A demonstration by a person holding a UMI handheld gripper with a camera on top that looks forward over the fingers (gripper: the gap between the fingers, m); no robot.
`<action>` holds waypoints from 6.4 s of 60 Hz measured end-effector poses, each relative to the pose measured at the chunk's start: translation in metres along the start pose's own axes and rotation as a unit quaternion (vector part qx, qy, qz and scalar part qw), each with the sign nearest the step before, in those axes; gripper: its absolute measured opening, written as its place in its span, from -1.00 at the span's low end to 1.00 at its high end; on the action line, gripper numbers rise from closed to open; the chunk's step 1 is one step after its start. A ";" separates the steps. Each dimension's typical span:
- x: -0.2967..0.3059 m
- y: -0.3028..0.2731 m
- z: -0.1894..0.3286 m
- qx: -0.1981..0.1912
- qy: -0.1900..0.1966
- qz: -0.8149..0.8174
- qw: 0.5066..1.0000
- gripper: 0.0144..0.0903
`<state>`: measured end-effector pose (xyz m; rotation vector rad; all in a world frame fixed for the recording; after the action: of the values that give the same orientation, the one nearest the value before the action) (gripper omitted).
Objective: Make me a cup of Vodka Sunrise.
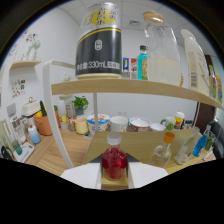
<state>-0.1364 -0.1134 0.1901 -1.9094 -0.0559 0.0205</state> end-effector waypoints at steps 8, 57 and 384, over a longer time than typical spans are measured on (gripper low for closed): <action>0.000 -0.011 -0.027 0.013 -0.017 -0.006 1.000 -0.46; 0.079 0.056 -0.091 -0.029 -0.120 0.476 0.870 -0.46; 0.260 0.048 -0.100 -0.035 0.089 -0.180 0.979 -0.04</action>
<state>0.1288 -0.2105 0.1813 -1.9384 -0.2848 -0.4011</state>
